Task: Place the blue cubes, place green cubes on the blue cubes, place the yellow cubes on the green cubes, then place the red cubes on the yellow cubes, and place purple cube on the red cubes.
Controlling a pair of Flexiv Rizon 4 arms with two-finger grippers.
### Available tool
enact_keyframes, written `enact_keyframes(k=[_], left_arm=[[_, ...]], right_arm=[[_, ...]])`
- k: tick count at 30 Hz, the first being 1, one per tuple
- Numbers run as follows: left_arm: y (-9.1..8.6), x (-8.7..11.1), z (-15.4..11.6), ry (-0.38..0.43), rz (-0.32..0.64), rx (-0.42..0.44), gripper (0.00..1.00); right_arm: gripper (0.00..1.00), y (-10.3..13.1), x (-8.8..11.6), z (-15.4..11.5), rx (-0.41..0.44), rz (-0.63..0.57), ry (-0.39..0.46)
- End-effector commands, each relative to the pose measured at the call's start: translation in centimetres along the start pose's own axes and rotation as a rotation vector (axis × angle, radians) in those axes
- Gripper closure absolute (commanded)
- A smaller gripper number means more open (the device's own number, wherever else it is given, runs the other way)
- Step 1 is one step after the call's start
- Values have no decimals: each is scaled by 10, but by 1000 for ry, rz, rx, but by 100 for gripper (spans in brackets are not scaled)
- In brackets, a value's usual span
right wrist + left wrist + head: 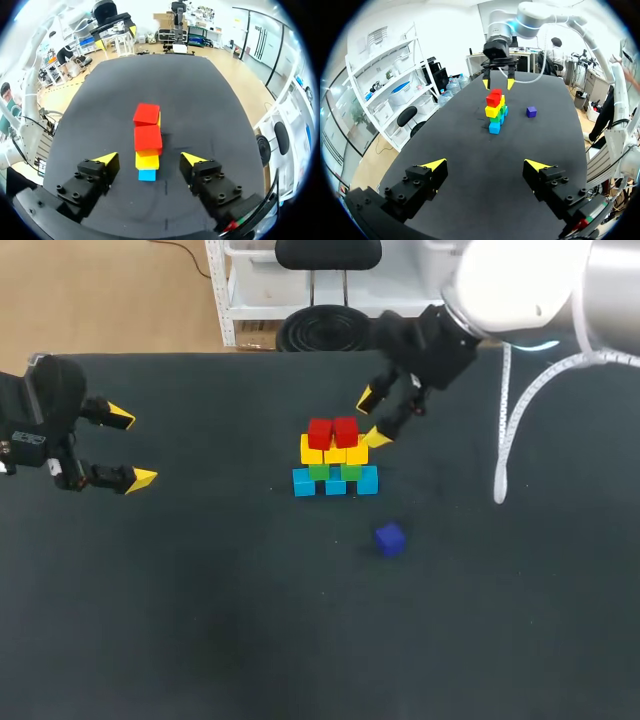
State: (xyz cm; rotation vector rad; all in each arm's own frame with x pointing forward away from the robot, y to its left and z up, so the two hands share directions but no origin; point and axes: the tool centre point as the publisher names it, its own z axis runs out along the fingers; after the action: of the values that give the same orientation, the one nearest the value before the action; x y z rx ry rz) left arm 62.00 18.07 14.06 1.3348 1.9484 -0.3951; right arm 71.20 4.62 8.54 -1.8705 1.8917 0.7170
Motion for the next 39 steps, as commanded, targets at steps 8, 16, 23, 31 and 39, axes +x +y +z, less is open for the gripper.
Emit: enact_keyframes(k=[8,16,23,31,39], left_arm=[[0,2,0,-8,3,-2,0],[0,2,0,-8,3,-2,0],[0,2,0,-8,3,-2,0],[0,2,0,-8,3,-2,0],[0,2,0,-8,3,-2,0]], right_arm=[[45,23,6,-11,7,-14,-28],[33,49,15,-17,-56,-51,-23],[27,68,22,-15,-108,-96,-1],[22,93,41,2,-247,-238,71],[23,99,62,16,-320,-297,112]])
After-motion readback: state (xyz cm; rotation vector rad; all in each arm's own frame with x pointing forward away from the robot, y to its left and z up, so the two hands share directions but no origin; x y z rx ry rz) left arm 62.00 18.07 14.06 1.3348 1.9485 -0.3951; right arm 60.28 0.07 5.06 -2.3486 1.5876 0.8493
